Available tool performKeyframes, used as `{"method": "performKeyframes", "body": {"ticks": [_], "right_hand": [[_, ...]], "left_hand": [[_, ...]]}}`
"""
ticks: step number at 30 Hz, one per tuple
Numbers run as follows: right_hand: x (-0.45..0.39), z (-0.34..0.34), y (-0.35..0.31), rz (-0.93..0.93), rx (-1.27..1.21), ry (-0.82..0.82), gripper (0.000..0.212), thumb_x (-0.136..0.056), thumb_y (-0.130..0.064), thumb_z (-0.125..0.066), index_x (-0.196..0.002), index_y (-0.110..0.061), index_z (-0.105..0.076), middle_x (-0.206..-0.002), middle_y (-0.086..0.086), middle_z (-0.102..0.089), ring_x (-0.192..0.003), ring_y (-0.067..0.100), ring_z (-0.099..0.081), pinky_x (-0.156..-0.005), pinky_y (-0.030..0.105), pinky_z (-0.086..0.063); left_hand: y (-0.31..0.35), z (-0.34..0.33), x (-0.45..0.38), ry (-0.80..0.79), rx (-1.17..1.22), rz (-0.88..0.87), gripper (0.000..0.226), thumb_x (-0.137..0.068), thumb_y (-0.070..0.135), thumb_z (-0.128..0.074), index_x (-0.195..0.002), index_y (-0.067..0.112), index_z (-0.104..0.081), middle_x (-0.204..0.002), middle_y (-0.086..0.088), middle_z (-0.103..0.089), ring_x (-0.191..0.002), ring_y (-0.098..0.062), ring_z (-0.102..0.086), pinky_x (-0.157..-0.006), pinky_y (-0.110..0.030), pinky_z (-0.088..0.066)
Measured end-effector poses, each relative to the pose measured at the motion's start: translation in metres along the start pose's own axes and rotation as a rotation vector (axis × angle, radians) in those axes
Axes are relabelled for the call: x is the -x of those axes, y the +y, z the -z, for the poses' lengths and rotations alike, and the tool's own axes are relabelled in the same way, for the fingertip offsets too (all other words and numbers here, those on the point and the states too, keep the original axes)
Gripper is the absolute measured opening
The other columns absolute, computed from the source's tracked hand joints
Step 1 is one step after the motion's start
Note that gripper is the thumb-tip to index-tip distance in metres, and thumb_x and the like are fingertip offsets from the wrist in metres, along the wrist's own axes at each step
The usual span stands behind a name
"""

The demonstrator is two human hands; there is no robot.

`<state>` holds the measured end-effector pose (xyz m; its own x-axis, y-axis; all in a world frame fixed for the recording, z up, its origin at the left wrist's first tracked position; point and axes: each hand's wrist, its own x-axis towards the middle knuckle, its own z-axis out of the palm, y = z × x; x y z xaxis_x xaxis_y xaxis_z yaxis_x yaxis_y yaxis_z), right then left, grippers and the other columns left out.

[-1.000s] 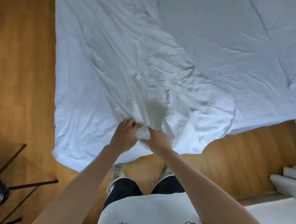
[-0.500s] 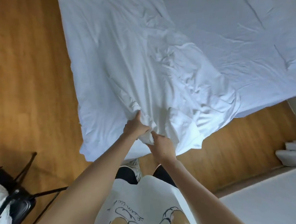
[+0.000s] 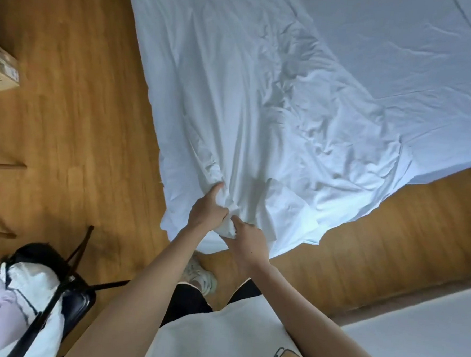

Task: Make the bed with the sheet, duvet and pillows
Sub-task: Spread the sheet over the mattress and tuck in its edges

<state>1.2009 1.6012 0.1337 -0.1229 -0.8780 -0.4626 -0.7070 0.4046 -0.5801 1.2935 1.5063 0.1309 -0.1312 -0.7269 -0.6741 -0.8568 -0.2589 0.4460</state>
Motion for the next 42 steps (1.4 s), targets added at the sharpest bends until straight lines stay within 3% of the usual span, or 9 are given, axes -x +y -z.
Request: {"method": "performKeyframes", "body": {"ticks": [4, 8, 11, 13, 16, 20, 24, 34, 42], "right_hand": [[0.006, -0.053, -0.036, -0.002, -0.015, -0.029, 0.019, -0.086, -0.023, -0.056, -0.083, -0.018, -0.038, -0.059, 0.000, -0.043, -0.061, 0.025, -0.047, -0.051, 0.033, -0.033], [0.013, -0.121, -0.094, -0.024, -0.027, -0.012, 0.025, -0.086, -0.028, -0.058, -0.083, -0.021, -0.034, -0.057, -0.006, -0.035, -0.054, 0.019, -0.037, -0.046, 0.024, -0.024], [0.019, -0.172, -0.147, -0.059, 0.004, -0.023, 0.021, -0.084, -0.015, -0.054, -0.084, -0.021, -0.034, -0.061, -0.005, -0.038, -0.061, 0.025, -0.046, -0.046, 0.027, -0.024], [0.026, -0.200, -0.175, -0.090, 0.009, -0.048, 0.014, -0.085, -0.012, -0.052, -0.093, -0.017, -0.042, -0.076, 0.000, -0.051, -0.071, 0.029, -0.052, -0.052, 0.031, -0.029], [0.035, -0.231, -0.195, -0.111, 0.098, -0.199, 0.036, -0.090, -0.014, -0.050, -0.125, -0.015, -0.044, -0.116, 0.009, -0.052, -0.103, 0.033, -0.051, -0.076, 0.037, -0.041], [0.040, -0.240, -0.193, -0.178, 0.197, -0.306, 0.033, -0.092, -0.022, -0.053, -0.124, -0.012, -0.050, -0.125, 0.013, -0.045, -0.118, 0.033, -0.042, -0.090, 0.042, -0.041], [0.038, -0.216, -0.180, -0.207, 0.108, -0.182, 0.034, -0.094, -0.024, -0.045, -0.127, -0.014, -0.052, -0.124, 0.011, -0.053, -0.117, 0.032, -0.048, -0.092, 0.041, -0.042], [0.020, -0.181, -0.115, -0.275, 0.102, -0.263, 0.037, -0.094, -0.025, -0.047, -0.129, -0.014, -0.050, -0.126, 0.010, -0.053, -0.117, 0.029, -0.049, -0.092, 0.038, -0.044], [-0.043, -0.157, -0.125, -0.273, 0.111, -0.296, 0.036, -0.095, -0.025, -0.044, -0.130, -0.016, -0.050, -0.124, 0.008, -0.056, -0.113, 0.026, -0.053, -0.092, 0.035, -0.043]], "left_hand": [[-0.059, 0.023, 0.008, 0.000, 0.003, -0.018, 0.069, -0.085, 0.013, -0.051, -0.143, 0.042, -0.028, -0.088, -0.013, -0.065, -0.063, -0.022, -0.057, -0.054, -0.033, -0.044], [-0.137, 0.059, 0.010, -0.028, 0.034, -0.077, 0.070, -0.087, 0.008, -0.051, -0.145, 0.040, -0.028, -0.103, 0.008, -0.054, -0.067, -0.024, -0.061, -0.059, -0.037, -0.049], [-0.200, 0.095, 0.015, -0.012, 0.058, -0.106, 0.069, -0.087, 0.008, -0.051, -0.143, 0.042, -0.030, -0.109, 0.016, -0.046, -0.076, -0.024, -0.063, -0.067, -0.039, -0.054], [-0.234, 0.111, 0.016, -0.002, 0.055, -0.088, 0.068, -0.086, 0.010, -0.051, -0.142, 0.043, -0.030, -0.105, 0.013, -0.050, -0.076, -0.024, -0.062, -0.066, -0.038, -0.054], [-0.271, 0.118, 0.015, -0.054, -0.182, 0.018, 0.067, -0.090, 0.024, -0.052, -0.147, 0.038, -0.018, -0.109, -0.005, -0.060, -0.081, -0.027, -0.062, -0.061, -0.033, -0.049], [-0.281, 0.108, 0.016, -0.226, -0.471, 0.098, 0.064, -0.094, 0.028, -0.051, -0.149, 0.018, -0.021, -0.144, -0.017, -0.033, -0.125, -0.033, -0.044, -0.095, -0.037, -0.043], [-0.266, 0.092, 0.016, -0.200, -0.410, -0.010, 0.059, -0.093, 0.032, -0.051, -0.146, 0.016, -0.030, -0.143, -0.013, -0.034, -0.126, -0.031, -0.044, -0.096, -0.037, -0.041], [-0.248, 0.085, 0.014, -0.198, -0.532, -0.026, 0.047, -0.093, 0.028, -0.046, -0.138, 0.015, -0.040, -0.136, -0.011, -0.042, -0.123, -0.027, -0.043, -0.094, -0.037, -0.043], [-0.244, 0.130, -0.014, -0.214, -0.420, 0.016, 0.046, -0.092, 0.027, -0.045, -0.137, 0.018, -0.043, -0.133, -0.007, -0.046, -0.117, -0.024, -0.050, -0.092, -0.033, -0.042]]}}
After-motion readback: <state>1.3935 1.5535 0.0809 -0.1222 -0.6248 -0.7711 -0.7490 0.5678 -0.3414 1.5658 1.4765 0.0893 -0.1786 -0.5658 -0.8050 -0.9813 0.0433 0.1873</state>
